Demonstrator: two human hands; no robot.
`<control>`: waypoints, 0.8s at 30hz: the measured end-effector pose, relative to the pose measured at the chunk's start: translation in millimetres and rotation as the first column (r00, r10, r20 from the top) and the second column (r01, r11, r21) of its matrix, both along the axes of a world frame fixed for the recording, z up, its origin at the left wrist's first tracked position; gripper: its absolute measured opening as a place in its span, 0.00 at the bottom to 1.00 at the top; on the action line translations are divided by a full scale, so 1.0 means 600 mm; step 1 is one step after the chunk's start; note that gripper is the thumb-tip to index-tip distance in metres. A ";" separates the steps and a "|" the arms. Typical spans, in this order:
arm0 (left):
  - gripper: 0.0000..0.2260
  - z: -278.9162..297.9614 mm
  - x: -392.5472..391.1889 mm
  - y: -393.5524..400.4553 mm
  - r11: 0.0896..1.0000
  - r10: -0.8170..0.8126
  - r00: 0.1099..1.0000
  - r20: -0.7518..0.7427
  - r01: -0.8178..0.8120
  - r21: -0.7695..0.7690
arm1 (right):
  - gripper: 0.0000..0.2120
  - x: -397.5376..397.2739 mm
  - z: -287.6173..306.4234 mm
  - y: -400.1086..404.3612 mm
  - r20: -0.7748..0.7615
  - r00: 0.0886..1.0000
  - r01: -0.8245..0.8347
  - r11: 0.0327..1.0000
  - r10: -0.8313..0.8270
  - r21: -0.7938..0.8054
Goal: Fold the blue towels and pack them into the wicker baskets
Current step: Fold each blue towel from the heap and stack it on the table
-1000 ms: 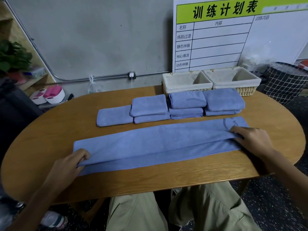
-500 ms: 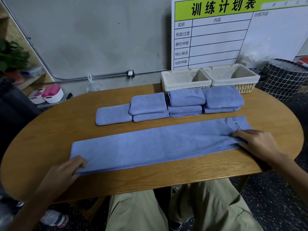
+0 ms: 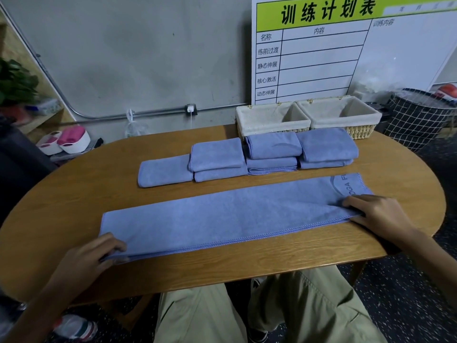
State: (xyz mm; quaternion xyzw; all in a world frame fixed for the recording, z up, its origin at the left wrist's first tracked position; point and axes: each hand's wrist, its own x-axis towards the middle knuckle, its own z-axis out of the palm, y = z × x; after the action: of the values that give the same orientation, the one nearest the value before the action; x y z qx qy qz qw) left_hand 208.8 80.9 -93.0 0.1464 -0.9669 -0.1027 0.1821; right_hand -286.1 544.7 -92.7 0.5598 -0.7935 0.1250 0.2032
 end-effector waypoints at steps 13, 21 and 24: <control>0.20 -0.004 -0.001 0.005 1.000 -0.003 0.996 -0.090 0.003 -0.002 | 0.15 -0.004 -0.005 -0.001 0.023 0.998 -0.049 0.998 0.050 -0.043; 0.21 -0.007 -0.001 0.003 1.000 0.000 0.994 -0.106 -0.003 -0.023 | 0.29 -0.001 -0.002 -0.001 0.011 0.996 -0.085 0.993 0.086 -0.078; 0.21 -0.006 -0.003 0.006 0.999 -0.010 0.993 -0.114 0.005 -0.049 | 0.27 0.000 -0.001 -0.001 0.040 0.995 -0.084 0.993 0.088 -0.087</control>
State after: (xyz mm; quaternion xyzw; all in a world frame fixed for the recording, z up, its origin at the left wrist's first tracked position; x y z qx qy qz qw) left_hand 207.1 84.3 -96.5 0.1322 -0.9577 -0.0879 0.2401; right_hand -286.4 544.4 -93.1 0.5814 -0.7670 0.1794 0.2038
